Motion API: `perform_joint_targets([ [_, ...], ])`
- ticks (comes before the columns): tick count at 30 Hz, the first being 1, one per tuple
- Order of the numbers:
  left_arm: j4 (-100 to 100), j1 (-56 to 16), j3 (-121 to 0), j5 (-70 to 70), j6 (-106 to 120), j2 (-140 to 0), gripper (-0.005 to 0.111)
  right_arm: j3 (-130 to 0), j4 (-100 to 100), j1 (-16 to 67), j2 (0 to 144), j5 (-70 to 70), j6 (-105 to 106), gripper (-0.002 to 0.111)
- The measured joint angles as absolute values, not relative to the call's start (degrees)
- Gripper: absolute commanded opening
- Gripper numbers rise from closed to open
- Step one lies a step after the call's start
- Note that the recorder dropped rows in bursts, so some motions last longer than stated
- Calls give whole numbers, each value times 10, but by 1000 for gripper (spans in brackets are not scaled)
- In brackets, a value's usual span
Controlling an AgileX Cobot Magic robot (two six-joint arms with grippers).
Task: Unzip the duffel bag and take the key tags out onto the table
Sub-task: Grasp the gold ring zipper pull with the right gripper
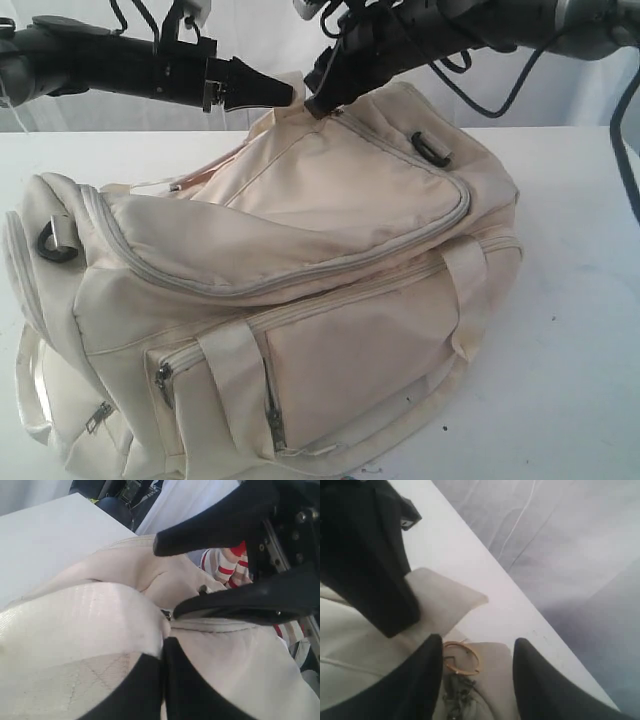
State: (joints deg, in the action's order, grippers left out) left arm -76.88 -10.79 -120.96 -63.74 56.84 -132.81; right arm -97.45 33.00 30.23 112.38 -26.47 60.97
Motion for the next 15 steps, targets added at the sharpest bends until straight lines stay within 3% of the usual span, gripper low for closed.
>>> perform_joint_targets([
  [4, -775, -108, -1210, -637, 571, -1328, 0, -974, 335, 302, 1138, -278, 631, 57],
  [7, -778, -108, -1210, -637, 571, -1328, 0, -974, 339, 302, 1152, -282, 649, 55],
  [15, -778, -108, -1210, -637, 574, -1328, 0, -974, 341, 302, 1162, -258, 655, 23],
])
